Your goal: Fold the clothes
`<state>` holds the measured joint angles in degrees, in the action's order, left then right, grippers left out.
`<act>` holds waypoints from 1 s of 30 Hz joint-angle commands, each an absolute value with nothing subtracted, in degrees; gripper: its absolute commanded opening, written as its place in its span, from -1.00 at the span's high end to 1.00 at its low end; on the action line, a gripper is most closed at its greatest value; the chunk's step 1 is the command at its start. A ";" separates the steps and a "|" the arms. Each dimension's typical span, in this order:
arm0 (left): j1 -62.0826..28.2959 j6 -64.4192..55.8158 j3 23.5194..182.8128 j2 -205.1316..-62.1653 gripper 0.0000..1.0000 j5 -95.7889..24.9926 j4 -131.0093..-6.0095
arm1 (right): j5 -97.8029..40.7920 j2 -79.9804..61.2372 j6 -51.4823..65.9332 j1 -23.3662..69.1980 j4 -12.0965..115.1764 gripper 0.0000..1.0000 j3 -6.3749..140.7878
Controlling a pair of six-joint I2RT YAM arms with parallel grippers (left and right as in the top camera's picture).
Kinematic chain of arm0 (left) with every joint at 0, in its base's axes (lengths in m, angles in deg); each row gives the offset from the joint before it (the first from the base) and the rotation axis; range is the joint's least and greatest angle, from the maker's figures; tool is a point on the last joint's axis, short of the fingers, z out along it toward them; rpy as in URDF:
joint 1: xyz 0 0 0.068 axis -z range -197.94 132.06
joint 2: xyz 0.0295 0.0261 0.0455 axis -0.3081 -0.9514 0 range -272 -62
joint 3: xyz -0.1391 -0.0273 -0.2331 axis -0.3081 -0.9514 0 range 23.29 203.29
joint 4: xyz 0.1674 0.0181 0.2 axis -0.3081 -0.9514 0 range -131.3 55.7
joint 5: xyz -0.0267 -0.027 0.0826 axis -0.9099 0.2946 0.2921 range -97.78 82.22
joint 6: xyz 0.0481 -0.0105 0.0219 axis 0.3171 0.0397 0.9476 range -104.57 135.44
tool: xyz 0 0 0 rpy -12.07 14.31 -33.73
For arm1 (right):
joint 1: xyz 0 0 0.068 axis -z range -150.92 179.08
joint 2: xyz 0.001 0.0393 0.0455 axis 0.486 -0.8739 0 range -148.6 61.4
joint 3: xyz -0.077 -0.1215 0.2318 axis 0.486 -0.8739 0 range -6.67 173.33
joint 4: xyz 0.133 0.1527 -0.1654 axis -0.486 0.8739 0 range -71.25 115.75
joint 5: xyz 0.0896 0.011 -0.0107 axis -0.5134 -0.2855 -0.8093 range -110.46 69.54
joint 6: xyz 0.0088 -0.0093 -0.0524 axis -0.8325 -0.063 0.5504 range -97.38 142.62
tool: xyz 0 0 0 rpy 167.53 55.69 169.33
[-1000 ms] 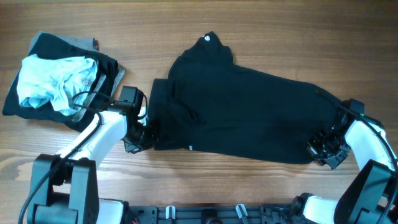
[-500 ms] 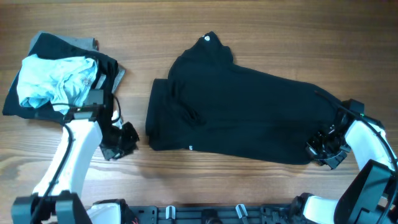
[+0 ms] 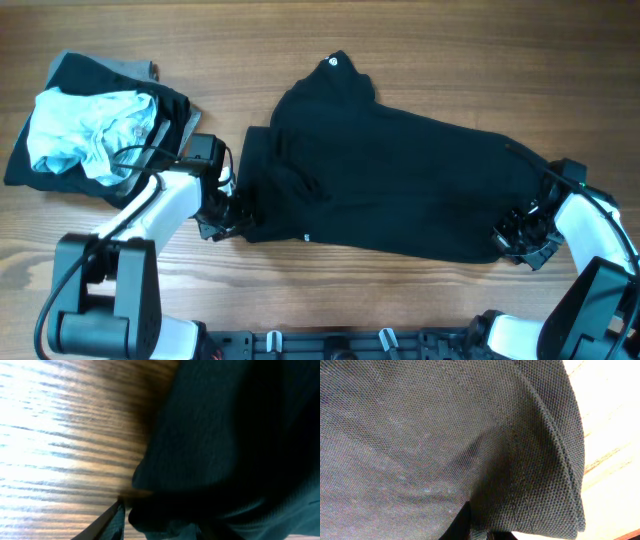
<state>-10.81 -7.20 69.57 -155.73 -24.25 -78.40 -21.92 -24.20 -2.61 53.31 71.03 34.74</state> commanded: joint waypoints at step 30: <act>-21.56 3.60 87.84 -145.13 0.28 -29.85 -90.97 | -29.04 -15.98 0.45 54.55 74.96 -0.36 51.96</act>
